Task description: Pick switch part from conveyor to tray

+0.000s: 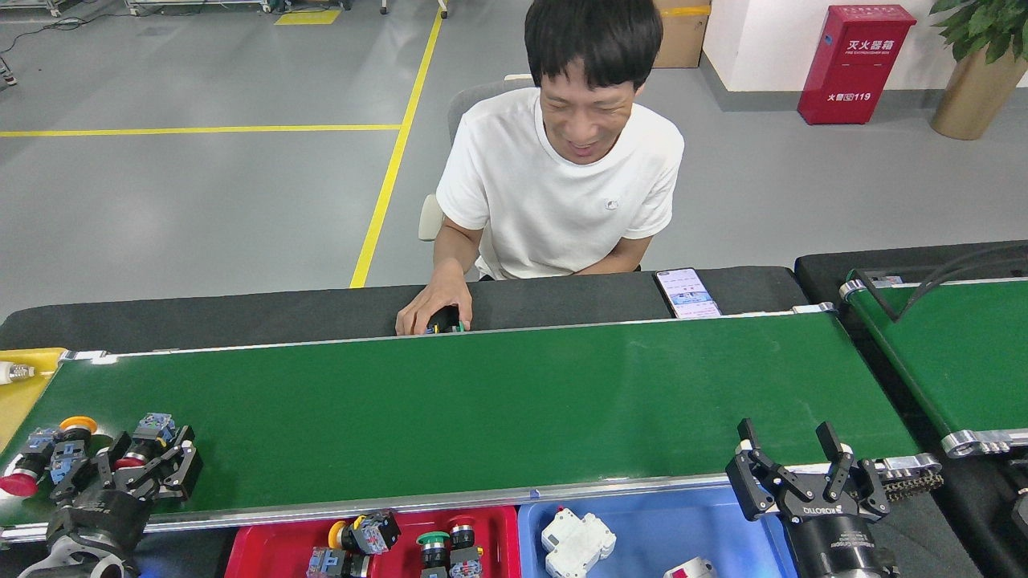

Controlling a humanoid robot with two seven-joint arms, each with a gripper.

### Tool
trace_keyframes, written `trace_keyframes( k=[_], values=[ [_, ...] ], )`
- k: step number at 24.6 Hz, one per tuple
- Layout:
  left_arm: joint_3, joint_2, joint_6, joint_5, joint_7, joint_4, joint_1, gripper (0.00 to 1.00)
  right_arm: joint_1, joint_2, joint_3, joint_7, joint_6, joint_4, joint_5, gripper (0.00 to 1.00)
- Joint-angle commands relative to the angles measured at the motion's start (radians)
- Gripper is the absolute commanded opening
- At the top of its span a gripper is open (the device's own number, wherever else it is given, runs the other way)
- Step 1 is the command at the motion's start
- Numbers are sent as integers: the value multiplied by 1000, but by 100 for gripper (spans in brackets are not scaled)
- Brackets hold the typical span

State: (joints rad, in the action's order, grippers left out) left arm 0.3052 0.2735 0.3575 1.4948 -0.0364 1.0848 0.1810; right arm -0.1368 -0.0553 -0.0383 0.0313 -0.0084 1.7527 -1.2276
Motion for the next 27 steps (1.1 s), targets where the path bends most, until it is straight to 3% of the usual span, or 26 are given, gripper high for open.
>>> trace_keyframes(
  k=[1,7,13,16,21,24,27],
  values=[
    [-23,15,9,-8,20,14,11,10,11,-3,-2,-5,-4,13,0,99],
    [-37,-3,11,-61,18,153,-40,5,14,0,-2,-5,-4,13,0,99],
    [-37,-53,135,-117,12,577,-291,6,14,2,0,-4,-4,14,0,99],
    [-69,-102,213,-108,15,690,-394,6,11,-1,0,-5,-4,14,0,99],
    [-287,-85,255,-53,35,690,-453,8,8,-1,-2,-5,-2,14,0,99],
    [-339,-86,255,25,75,692,-488,10,-3,-6,0,-7,-4,14,0,99],
    [-345,-88,255,28,73,692,-503,23,-6,-6,0,-7,-4,14,0,99]
  ],
)
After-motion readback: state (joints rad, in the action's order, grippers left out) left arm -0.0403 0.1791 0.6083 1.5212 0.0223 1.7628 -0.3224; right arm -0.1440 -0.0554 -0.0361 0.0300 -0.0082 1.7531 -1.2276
